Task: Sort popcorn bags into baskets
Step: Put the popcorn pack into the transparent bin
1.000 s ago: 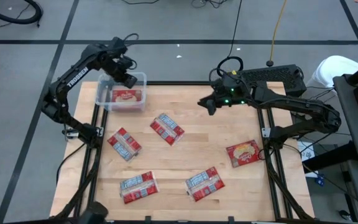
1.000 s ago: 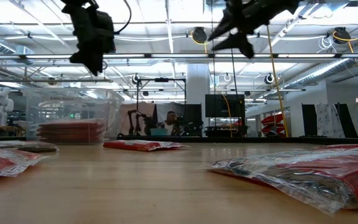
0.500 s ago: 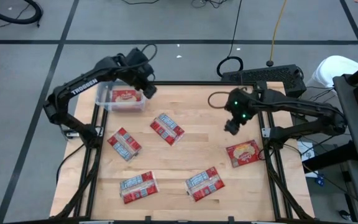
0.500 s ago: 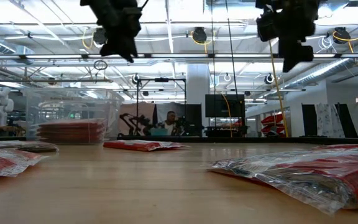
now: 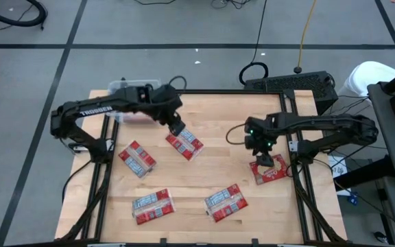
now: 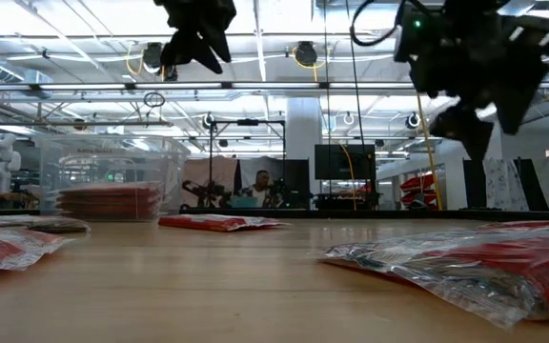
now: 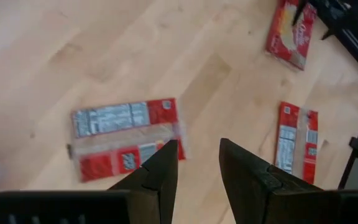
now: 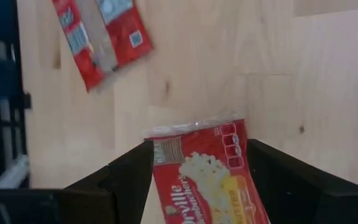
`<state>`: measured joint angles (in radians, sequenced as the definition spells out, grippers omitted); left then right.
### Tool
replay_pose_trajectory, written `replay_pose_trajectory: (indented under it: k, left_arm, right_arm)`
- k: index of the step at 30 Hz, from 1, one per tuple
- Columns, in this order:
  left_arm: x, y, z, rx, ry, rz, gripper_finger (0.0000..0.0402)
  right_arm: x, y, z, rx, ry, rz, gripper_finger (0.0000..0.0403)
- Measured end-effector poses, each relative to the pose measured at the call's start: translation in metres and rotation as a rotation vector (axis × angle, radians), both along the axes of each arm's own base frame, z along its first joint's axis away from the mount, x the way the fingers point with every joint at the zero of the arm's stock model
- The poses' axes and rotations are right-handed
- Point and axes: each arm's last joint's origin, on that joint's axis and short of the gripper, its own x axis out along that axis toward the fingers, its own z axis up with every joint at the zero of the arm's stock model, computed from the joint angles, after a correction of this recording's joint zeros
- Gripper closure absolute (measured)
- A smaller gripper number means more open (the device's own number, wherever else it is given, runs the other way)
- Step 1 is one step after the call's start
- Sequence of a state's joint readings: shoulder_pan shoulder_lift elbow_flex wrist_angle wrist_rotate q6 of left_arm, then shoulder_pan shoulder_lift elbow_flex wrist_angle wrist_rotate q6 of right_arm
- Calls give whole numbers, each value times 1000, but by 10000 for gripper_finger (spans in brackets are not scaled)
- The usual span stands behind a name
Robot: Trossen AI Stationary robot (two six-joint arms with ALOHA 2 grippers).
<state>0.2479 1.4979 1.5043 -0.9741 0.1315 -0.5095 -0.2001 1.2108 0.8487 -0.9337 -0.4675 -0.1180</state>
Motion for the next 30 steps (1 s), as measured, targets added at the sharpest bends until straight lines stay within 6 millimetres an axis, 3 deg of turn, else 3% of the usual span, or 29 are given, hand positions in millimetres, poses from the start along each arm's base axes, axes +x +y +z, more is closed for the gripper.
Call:
replay_pose_trajectory:
  k: [5, 11, 20, 27, 30]
  left_arm:
    - [9, -33, -1, 20, 2, 10, 280]
    - [16, -58, -5, 40, -32, 25, 280]
    - [18, -73, -31, -19, -8, 57, 280]
    - [20, -78, -31, -25, -26, 46, 280]
    - [19, -78, -31, -23, -26, 46, 280]
  right_arm:
    - [-5, 8, -21, -54, -9, 82, 153]
    - [-4, 13, -37, -120, -52, 117, 153]
    - [-3, 17, -60, -161, 25, 150, 153]
    - [3, 19, -76, -176, 56, 190, 156]
    - [7, 21, -80, -186, 67, 194, 180]
